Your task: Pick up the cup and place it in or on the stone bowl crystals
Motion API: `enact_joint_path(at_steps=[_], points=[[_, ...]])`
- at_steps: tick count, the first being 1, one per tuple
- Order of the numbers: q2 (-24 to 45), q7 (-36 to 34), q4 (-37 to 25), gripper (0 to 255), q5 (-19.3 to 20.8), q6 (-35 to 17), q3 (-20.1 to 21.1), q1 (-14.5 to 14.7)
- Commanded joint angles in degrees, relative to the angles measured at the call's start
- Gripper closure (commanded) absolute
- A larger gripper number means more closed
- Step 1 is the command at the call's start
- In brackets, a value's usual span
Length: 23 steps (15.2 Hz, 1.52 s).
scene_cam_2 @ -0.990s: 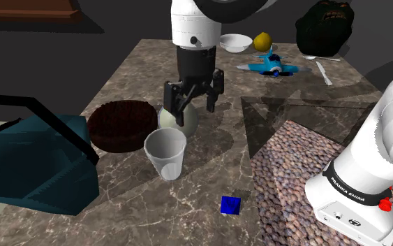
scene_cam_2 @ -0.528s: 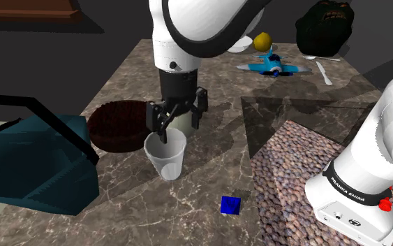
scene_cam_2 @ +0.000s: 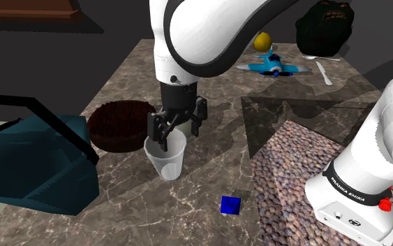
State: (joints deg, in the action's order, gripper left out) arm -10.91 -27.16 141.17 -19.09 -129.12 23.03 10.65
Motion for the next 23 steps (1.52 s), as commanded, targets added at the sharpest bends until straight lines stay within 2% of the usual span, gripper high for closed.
enact_joint_path(at_steps=[1,3,4,13,23], points=[[0.02,0.01,0.01,0,0.00,-0.03,0.00,0.00],[0.01,0.01,0.00,0,0.00,-0.02,0.00,0.00],[0.01,0.01,0.00,255,0.00,-0.02,0.00,0.00],[0.02,0.01,0.01,255,0.00,-0.03,-0.01,0.00],[-4.55,-0.81,-4.03,255,0.21,8.46,-1.06,-0.14]])
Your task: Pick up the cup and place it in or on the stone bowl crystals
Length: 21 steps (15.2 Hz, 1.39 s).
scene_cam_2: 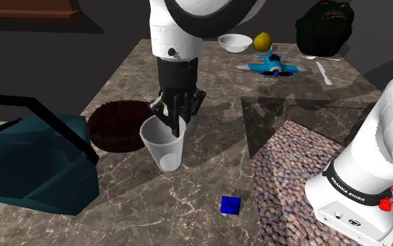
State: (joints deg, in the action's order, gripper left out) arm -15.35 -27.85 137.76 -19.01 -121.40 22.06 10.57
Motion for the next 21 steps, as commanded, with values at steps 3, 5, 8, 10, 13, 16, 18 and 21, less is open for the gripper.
enact_joint_path(at_steps=[3,5,8,10,13,16,18,21], points=[[-1.17,-0.41,-2.07,255,0.26,3.21,-0.41,-0.12],[-1.80,-0.61,-3.08,255,0.37,4.84,-0.62,-0.16],[-2.64,-0.92,-4.70,255,0.54,7.26,-0.94,-0.24],[-3.12,-1.14,-5.83,255,0.66,8.85,-1.15,-0.29],[-3.73,-1.47,-7.61,255,0.85,11.22,-1.45,-0.36],[-4.22,-1.82,-9.49,255,1.04,13.55,-1.75,-0.45],[-4.47,-2.06,-10.80,255,1.18,15.10,-1.94,-0.50],[-4.74,-2.43,-12.84,255,1.38,17.39,-2.21,-0.59]])
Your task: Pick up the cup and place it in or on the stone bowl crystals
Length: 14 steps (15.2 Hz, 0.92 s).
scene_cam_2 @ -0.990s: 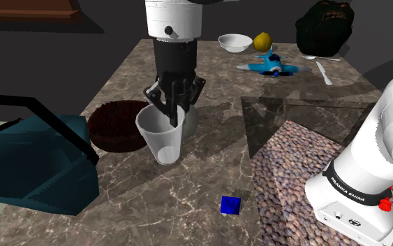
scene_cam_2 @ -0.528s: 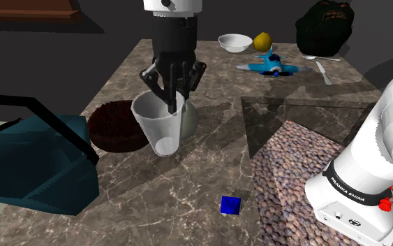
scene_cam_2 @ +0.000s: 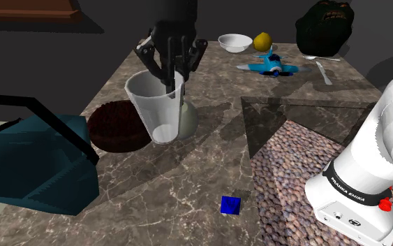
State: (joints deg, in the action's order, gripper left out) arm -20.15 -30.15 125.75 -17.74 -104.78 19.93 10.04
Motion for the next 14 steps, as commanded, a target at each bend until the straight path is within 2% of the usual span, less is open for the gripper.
enact_joint_path(at_steps=[1,2,6,14], points=[[0.00,-0.26,-1.53,255,0.19,1.53,-0.17,-0.09],[-0.03,-0.32,-1.86,255,0.22,1.88,-0.21,-0.10],[8.67,-0.44,-11.20,255,3.23,2.89,-0.29,-1.67],[27.19,-1.85,-34.37,255,9.69,8.40,-0.49,-2.59]])
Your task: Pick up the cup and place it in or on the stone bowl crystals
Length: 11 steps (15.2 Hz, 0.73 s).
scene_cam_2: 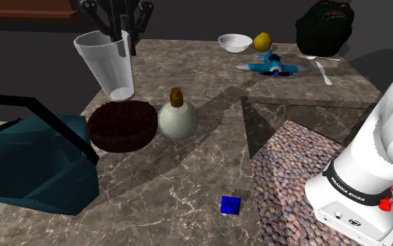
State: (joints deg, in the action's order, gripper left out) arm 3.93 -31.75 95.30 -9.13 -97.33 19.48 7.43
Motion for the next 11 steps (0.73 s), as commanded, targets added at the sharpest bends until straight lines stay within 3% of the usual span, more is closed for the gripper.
enact_joint_path(at_steps=[1,4,11], points=[[5.65,-0.47,-7.45,255,1.92,2.06,-0.11,0.16],[13.25,-1.10,-18.54,255,4.33,5.86,-0.37,0.99],[12.37,-0.17,-11.93,255,3.99,0.17,-0.52,0.66]])
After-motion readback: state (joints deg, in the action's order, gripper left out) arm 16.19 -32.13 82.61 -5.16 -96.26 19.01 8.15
